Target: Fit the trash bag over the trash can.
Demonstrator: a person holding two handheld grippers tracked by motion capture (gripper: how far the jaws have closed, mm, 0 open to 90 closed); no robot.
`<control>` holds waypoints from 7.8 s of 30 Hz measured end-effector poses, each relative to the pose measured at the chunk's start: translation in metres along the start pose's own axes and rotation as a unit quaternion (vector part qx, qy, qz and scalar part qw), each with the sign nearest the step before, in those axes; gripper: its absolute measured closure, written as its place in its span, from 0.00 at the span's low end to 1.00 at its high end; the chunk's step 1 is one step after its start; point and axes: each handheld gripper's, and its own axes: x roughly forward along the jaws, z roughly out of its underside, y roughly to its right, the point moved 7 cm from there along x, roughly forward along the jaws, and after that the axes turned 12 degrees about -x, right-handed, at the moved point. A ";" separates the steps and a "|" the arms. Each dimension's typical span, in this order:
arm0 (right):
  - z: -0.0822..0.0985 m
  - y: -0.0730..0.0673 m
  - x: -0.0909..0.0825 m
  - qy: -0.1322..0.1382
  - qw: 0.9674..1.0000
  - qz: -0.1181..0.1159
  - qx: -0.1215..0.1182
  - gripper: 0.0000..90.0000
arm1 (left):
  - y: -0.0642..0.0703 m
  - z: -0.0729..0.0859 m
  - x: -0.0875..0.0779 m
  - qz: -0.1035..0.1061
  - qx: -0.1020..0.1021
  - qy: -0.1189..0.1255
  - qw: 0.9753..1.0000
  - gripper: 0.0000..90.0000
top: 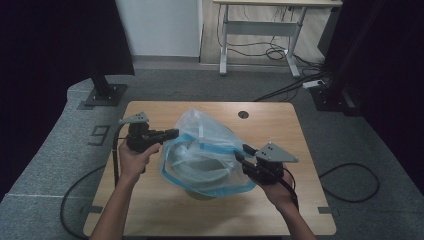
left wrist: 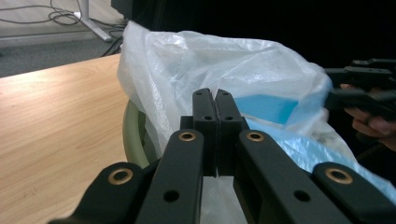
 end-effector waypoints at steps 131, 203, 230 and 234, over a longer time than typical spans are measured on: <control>0.038 -0.085 -0.019 0.062 0.987 -0.145 -0.017 0.58 | -0.084 0.024 0.037 -0.101 -0.018 -0.075 0.992 1.00; 0.137 -0.128 0.062 -0.084 0.981 -0.177 -0.007 0.85 | -0.099 0.058 0.052 -0.088 -0.042 -0.116 0.988 0.95; 0.084 -0.094 -0.017 0.088 0.987 -0.118 0.064 0.43 | -0.089 0.021 -0.027 -0.117 0.009 0.006 0.993 0.21; 0.091 -0.079 -0.029 0.090 0.988 -0.099 0.071 0.45 | -0.067 0.012 -0.027 -0.083 0.056 -0.003 0.995 0.21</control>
